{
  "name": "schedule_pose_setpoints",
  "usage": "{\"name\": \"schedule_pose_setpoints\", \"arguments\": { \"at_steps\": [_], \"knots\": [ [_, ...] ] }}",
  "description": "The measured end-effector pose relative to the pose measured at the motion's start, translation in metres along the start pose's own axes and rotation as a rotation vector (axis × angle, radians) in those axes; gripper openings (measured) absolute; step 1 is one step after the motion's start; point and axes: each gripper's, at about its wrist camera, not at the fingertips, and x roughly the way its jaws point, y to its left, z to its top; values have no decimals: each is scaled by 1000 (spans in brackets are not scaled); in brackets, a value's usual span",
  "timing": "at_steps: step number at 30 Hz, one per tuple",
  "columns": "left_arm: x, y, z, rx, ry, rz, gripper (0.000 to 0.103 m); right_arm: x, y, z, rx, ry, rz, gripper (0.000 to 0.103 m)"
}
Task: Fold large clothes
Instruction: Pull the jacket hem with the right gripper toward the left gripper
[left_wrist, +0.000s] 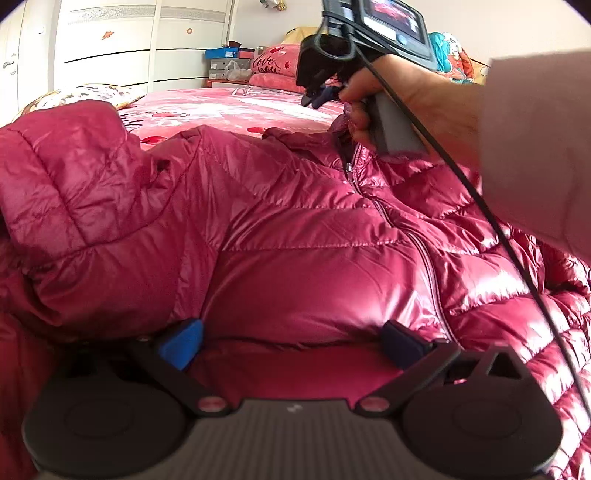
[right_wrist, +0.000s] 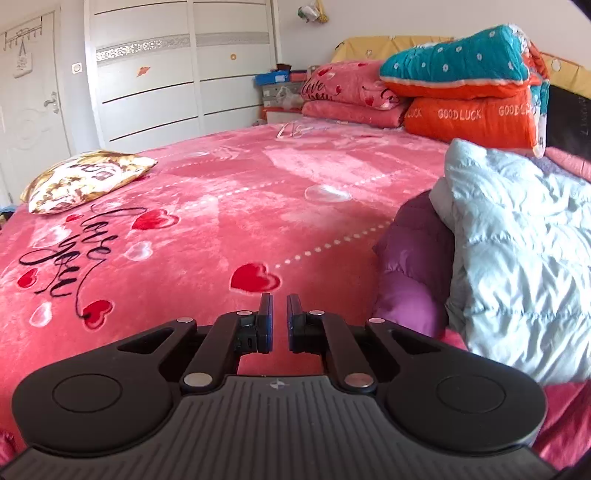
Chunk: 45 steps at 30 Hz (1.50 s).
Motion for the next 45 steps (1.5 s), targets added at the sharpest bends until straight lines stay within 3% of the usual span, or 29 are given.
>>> {"name": "schedule_pose_setpoints", "arguments": {
  "at_steps": [4,7,13,17,20,24,29,36,39,40,41,43,45],
  "knots": [
    [1,-1,4,-1,0,-1,102,-4,-1,-13,16,19,63,19],
    [0,-1,4,0,1,-2,102,-14,1,-29,26,35,158,22],
    [-3,-1,3,6,-1,3,102,-35,8,-58,38,81,363,22],
    [-1,-3,3,12,-1,7,102,-34,13,-66,17,98,409,22],
    [0,-6,0,19,-2,10,102,-17,13,-62,8,126,357,24],
    [-1,-7,-6,21,-3,9,102,8,-3,-55,39,133,216,20],
    [1,-7,-5,23,-3,9,102,26,-9,-44,38,96,93,17],
    [0,-6,-7,21,-1,7,102,34,-9,-46,43,122,37,21],
    [0,-6,-8,23,-1,9,102,22,-13,-46,75,100,52,31],
    [0,-6,-8,24,-1,10,102,12,-14,-46,86,82,61,40],
    [1,-7,-6,26,-1,12,102,2,-16,-46,96,58,70,57],
    [1,-8,-6,30,-4,16,102,-21,-21,-46,116,2,77,73],
    [2,-10,-7,37,-7,21,102,-47,-29,-48,136,-42,76,74]
  ]
}}
